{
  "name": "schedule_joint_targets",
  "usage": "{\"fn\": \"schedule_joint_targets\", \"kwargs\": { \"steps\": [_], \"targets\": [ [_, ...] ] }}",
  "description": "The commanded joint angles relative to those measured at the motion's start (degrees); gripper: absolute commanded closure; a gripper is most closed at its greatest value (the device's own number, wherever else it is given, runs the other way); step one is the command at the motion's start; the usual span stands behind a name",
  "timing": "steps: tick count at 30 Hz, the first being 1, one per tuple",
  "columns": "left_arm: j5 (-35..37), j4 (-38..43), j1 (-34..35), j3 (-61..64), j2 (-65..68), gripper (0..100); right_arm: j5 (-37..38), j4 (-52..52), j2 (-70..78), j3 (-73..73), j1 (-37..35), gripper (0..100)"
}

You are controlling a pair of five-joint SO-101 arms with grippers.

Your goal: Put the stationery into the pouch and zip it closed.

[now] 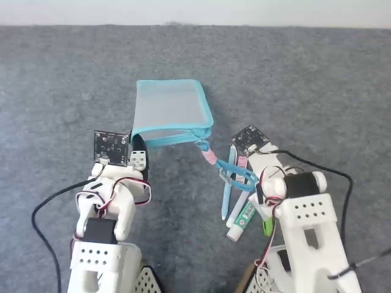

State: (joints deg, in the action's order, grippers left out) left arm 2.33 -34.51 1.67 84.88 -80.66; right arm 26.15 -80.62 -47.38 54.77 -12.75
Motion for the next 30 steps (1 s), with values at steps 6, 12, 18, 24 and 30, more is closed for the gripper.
{"fn": "schedule_joint_targets", "kwargs": {
  "steps": [6, 12, 18, 24, 30],
  "targets": [
    [0.88, 2.11, 0.62, -1.45, -0.79, 99, 0.18, 1.71, 5.76, 2.64, 0.4, 82.0],
    [0.79, 2.11, 0.62, -1.45, -0.79, 99, 0.18, 6.29, 11.21, 2.9, 0.4, 74.9],
    [0.79, 2.11, 0.62, -1.36, -0.79, 99, -1.58, 12.53, 17.71, 2.9, 0.48, 74.9],
    [0.79, 2.11, 0.62, -1.36, -0.79, 99, -6.33, 18.51, 24.13, 2.9, 0.75, 74.9],
    [0.79, 2.11, 0.62, -1.36, -0.79, 99, -8.79, 19.74, 27.56, 2.9, 0.84, 77.2]
  ]
}}
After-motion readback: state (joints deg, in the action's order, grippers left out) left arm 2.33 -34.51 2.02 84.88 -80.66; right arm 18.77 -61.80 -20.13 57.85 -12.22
